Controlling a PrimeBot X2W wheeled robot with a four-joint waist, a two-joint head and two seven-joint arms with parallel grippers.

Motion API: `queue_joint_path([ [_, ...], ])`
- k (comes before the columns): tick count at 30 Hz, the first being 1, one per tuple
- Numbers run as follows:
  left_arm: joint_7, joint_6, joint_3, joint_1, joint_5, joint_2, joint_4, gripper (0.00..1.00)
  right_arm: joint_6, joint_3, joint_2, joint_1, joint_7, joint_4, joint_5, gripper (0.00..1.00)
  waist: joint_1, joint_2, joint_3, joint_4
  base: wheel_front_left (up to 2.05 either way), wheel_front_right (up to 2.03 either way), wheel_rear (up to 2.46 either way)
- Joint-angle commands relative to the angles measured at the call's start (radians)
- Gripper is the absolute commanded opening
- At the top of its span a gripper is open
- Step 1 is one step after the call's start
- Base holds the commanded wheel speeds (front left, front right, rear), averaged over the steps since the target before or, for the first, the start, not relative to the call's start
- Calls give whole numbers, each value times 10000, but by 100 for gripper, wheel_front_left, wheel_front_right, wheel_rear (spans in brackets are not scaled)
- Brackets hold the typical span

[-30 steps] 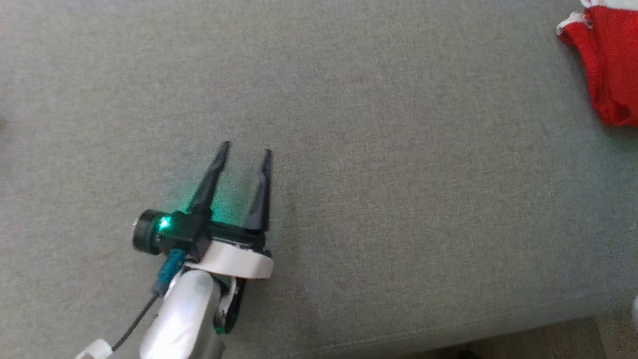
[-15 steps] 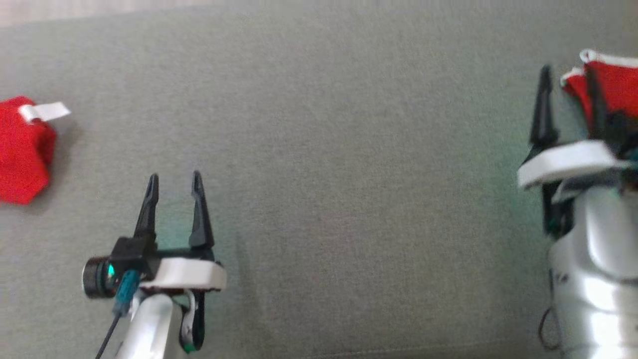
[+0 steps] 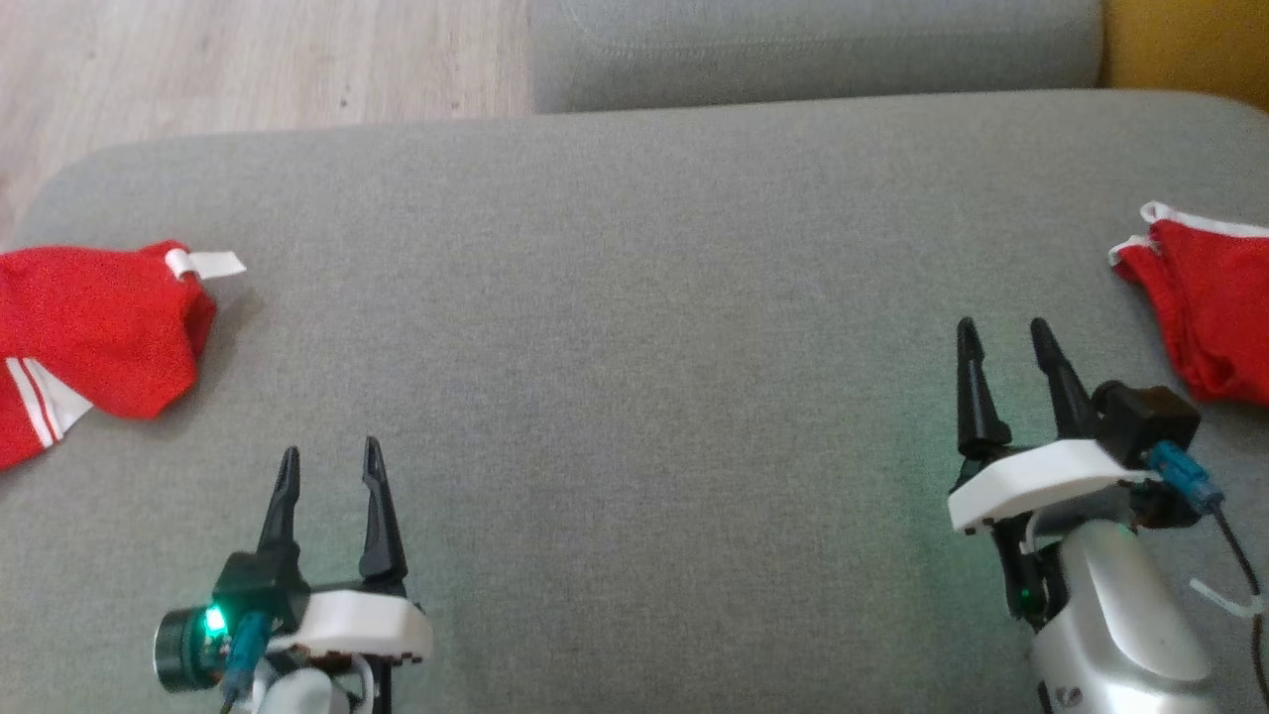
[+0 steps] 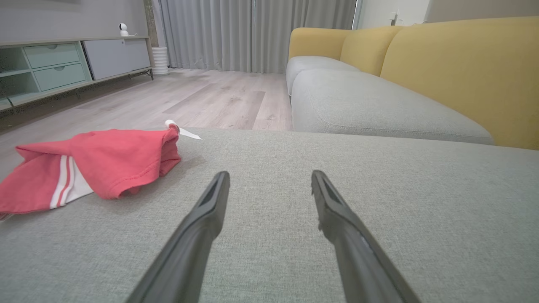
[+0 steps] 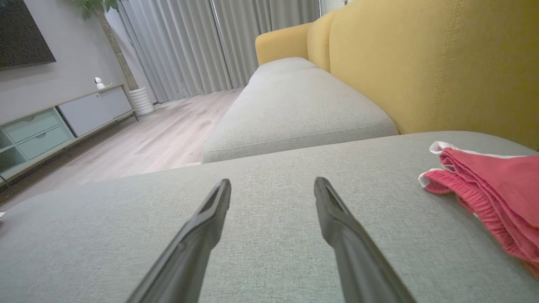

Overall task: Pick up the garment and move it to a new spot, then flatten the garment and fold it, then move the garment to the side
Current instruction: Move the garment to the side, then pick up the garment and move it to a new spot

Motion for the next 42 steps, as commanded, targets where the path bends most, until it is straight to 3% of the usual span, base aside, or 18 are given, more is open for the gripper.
queue_joint_path([
  [1,-51,66,350,-139,80,62,-263,100,39,318,38,-146,-110,-306,79,100,1,0,-172,-27,0,0,0],
  [11,-51,21,688,311,222,62,-352,100,39,725,39,489,-110,-299,173,100,1,0,-723,-145,0,0,0],
  [23,-51,-49,734,216,277,62,-356,100,39,947,39,474,-110,-319,241,100,1,0,-651,30,0,0,0],
  [28,-51,-106,858,-91,334,62,-273,100,39,1160,39,313,-110,-277,222,100,1,0,-573,441,0,0,0],
  [42,-51,-295,1007,-844,103,62,564,100,39,2066,39,-96,-110,-118,1004,100,1,0,-406,2775,0,0,0],
])
